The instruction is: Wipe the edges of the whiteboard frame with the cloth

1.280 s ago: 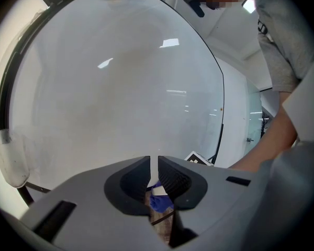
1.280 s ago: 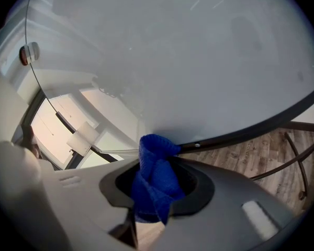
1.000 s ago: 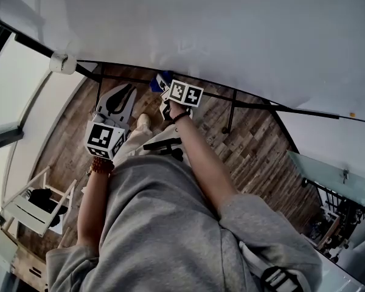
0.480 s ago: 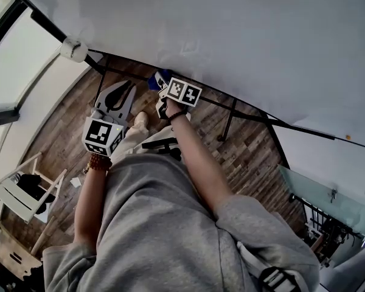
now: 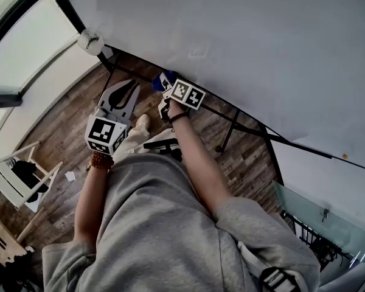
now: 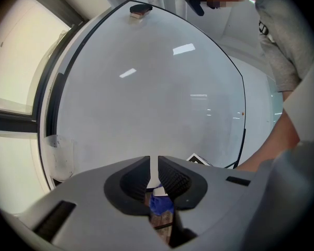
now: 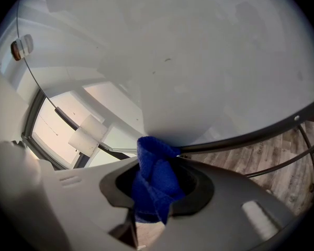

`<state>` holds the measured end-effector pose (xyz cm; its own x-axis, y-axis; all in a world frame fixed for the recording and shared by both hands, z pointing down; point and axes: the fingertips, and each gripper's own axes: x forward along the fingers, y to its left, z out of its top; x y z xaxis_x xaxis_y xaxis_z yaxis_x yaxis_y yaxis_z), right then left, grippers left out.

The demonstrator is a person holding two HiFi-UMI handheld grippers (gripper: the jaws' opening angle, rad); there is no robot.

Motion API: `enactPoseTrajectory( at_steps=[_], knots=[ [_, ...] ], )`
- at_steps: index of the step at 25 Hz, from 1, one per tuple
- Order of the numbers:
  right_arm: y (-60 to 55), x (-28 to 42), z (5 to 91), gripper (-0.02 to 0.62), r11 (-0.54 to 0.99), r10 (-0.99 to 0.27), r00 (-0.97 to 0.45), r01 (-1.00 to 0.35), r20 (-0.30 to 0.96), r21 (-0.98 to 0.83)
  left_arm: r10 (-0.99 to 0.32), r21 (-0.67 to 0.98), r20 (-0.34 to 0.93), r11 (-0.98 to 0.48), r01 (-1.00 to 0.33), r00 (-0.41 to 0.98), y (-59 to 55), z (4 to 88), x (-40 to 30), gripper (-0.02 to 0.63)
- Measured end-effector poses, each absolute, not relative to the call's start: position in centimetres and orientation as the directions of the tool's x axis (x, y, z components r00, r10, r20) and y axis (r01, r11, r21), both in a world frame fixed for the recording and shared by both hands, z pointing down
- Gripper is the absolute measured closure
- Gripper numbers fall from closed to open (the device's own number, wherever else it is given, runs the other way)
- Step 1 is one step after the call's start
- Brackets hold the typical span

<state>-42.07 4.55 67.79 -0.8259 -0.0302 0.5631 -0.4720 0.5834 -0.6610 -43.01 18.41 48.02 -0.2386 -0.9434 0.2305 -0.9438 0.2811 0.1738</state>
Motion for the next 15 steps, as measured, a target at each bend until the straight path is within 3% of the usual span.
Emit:
enactPoseTrajectory(
  at_steps=[15],
  knots=[
    [5.3, -43.8, 68.6, 0.472, 0.614, -0.019, -0.796, -0.487, 0.605, -0.621, -0.898, 0.176, 0.233, 0.416, -0.892, -0.373, 22.6, 48.0, -44.2, 0.554]
  ],
)
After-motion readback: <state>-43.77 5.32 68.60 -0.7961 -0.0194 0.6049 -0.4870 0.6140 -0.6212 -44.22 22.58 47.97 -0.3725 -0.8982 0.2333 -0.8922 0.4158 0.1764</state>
